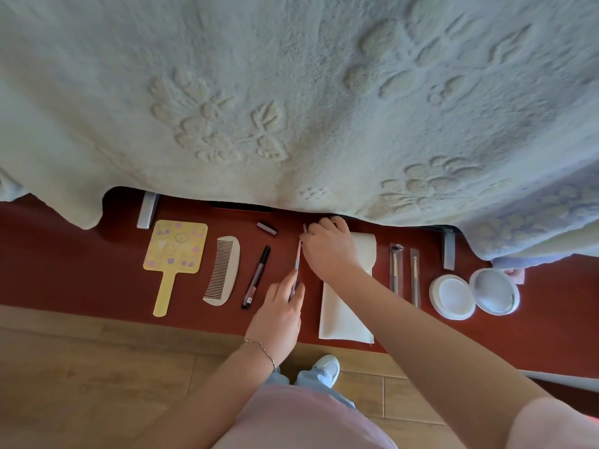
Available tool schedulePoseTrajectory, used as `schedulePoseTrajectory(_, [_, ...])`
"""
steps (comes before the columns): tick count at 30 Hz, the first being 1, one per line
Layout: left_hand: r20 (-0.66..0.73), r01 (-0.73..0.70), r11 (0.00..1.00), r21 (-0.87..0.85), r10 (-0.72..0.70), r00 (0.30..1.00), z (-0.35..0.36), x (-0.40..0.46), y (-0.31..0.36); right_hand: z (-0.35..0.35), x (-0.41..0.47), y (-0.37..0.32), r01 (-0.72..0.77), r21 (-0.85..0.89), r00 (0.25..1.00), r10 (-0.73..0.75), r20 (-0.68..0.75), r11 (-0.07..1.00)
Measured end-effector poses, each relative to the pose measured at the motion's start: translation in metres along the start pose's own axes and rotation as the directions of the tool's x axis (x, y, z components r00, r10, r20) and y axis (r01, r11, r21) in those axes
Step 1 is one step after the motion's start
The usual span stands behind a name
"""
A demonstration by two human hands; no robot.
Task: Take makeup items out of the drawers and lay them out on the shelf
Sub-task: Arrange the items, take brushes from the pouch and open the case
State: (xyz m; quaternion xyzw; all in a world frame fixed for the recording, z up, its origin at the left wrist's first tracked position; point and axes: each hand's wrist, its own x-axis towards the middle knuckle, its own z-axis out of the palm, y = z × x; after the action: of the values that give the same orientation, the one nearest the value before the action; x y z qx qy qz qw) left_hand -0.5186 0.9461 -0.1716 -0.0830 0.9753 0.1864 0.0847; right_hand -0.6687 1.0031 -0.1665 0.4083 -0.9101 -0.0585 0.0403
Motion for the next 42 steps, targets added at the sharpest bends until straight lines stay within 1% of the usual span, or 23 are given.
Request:
schedulePoseTrajectory(3, [0.037,0.009,1.0,-0.01,-0.008,0.999,-0.004,0.001,0.001,0.007,-0.003,0.003,0.004,0.024,1.0,-0.003,-0.028,1.0])
schedulePoseTrajectory(7, [-0.026,0.0,0.999,-0.036,0.0,1.0,-0.008,0.0,0.0,0.01,-0.003,0.005,0.01,0.038,0.999,-0.009,-0.039,0.999])
schedulePoseTrajectory(10, [-0.031,0.009,0.999,-0.042,-0.01,0.999,-0.008,-0.002,0.001,0.009,-0.004,0.005,0.005,0.048,1.0,-0.004,-0.027,0.999])
schedulePoseTrajectory(17, [-0.023,0.035,0.998,-0.056,-0.036,0.999,-0.004,-0.002,0.0,0.007,-0.007,0.009,0.047,0.096,0.998,-0.043,-0.045,0.994])
schedulePoseTrajectory(19, [-0.026,0.033,0.999,-0.036,-0.034,0.999,-0.003,-0.001,-0.001,0.005,-0.008,0.012,0.06,0.137,0.996,-0.05,-0.077,0.989])
schedulePoseTrajectory(21, [-0.055,0.026,1.0,-0.003,-0.027,0.998,-0.006,-0.002,-0.002,0.003,-0.009,0.014,0.065,0.217,0.99,-0.036,-0.134,0.974])
schedulePoseTrajectory(24, [-0.074,0.01,0.998,0.057,-0.006,0.997,-0.015,-0.003,-0.009,-0.004,-0.01,0.019,0.024,0.374,0.979,0.054,-0.197,0.927])
schedulePoseTrajectory(27, [-0.137,0.039,0.99,0.136,-0.02,0.99,-0.021,-0.004,-0.023,-0.008,-0.011,0.022,0.008,0.433,0.97,0.098,-0.221,0.901])
schedulePoseTrajectory(29, [-0.166,0.074,0.981,0.178,-0.044,0.985,-0.023,-0.005,-0.032,-0.009,-0.008,0.018,0.043,0.453,0.976,0.06,-0.21,0.89])
schedulePoseTrajectory(31, [-0.171,0.095,0.976,0.194,-0.062,0.983,-0.025,-0.005,-0.038,-0.01,-0.003,0.011,0.079,0.456,0.986,-0.001,-0.169,0.886])
schedulePoseTrajectory(34, [-0.153,0.103,0.979,0.177,-0.076,0.985,-0.022,-0.005,-0.043,-0.013,0.009,-0.004,0.101,0.467,0.994,-0.07,-0.084,0.878])
schedulePoseTrajectory(37, [-0.118,0.124,0.984,0.125,-0.109,0.987,-0.018,-0.007,-0.046,-0.017,0.021,-0.017,0.154,0.445,0.988,-0.148,-0.05,0.882])
schedulePoseTrajectory(39, [-0.11,0.13,0.987,0.099,-0.119,0.987,-0.016,-0.008,-0.047,-0.022,0.027,-0.022,0.161,0.418,0.981,-0.193,0.035,0.894])
schedulePoseTrajectory(40, [-0.112,0.132,0.987,0.09,-0.122,0.986,-0.016,-0.007,-0.047,-0.023,0.03,-0.024,0.149,0.396,0.974,-0.204,0.1,0.906])
schedulePoseTrajectory(42, [-0.115,0.136,0.988,0.068,-0.128,0.985,-0.017,-0.006,-0.046,-0.022,0.033,-0.024,0.122,0.329,0.959,-0.196,0.204,0.936])
